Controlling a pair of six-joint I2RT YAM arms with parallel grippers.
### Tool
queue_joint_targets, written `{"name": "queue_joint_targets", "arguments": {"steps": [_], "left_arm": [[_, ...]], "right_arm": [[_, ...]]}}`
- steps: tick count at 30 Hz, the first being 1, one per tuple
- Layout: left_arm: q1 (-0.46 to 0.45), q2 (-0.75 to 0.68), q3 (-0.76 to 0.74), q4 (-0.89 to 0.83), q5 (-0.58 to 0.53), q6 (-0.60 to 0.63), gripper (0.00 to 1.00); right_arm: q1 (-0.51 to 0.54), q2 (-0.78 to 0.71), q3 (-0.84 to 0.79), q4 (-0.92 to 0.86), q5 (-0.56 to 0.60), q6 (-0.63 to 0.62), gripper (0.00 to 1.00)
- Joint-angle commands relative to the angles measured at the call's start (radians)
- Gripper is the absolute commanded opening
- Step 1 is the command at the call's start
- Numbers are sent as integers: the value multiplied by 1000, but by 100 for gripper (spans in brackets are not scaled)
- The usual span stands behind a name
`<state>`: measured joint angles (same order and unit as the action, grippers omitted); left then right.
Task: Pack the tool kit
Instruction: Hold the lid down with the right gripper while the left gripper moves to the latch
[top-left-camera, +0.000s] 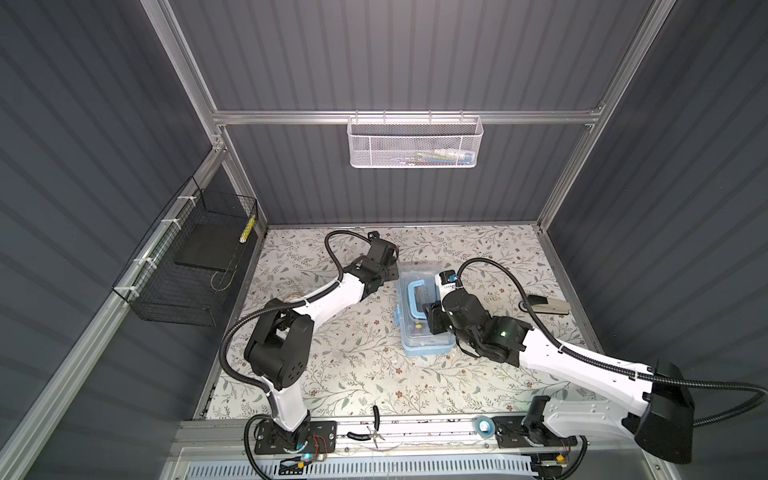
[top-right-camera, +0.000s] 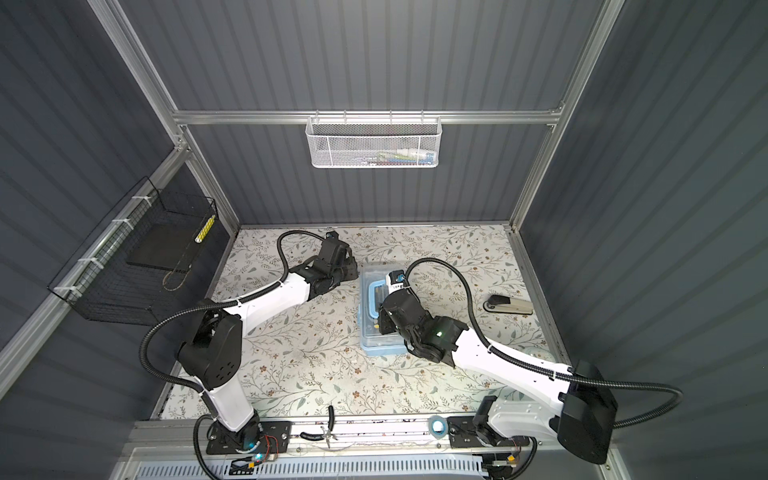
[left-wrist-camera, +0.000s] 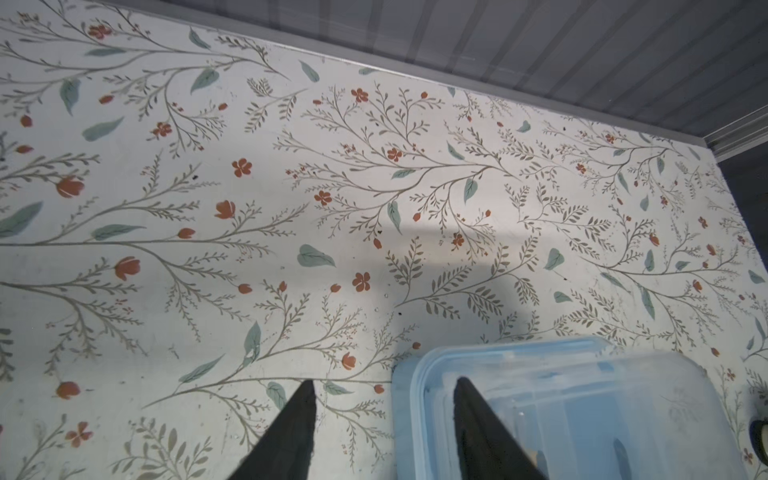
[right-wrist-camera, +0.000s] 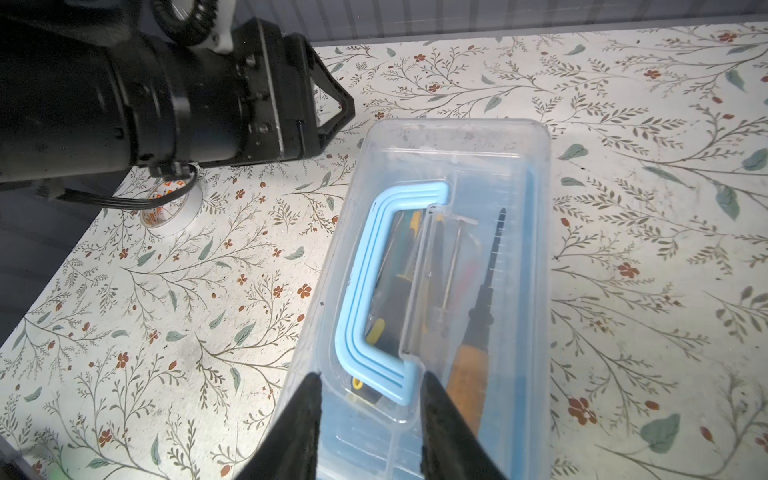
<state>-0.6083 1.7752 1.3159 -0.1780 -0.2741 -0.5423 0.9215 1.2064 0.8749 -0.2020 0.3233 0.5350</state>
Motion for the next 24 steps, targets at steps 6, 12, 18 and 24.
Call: {"name": "queue_joint_targets", "arguments": {"steps": [6, 12, 18, 24], "left_arm": [[-4, -137, -183, 11, 16, 56, 64], [-10, -289, -415, 71, 87, 46, 70], [-35, -391, -606, 177, 113, 50, 85], [-108, -391, -740, 366, 83, 44, 96]], "right_arm": [[-56, 15, -2, 17, -121, 4, 43], [-94, 28, -4, 37, -195, -11, 49], [-127, 58, 6, 56, -262, -20, 55], [-155, 68, 7, 68, -288, -17, 58]]}}
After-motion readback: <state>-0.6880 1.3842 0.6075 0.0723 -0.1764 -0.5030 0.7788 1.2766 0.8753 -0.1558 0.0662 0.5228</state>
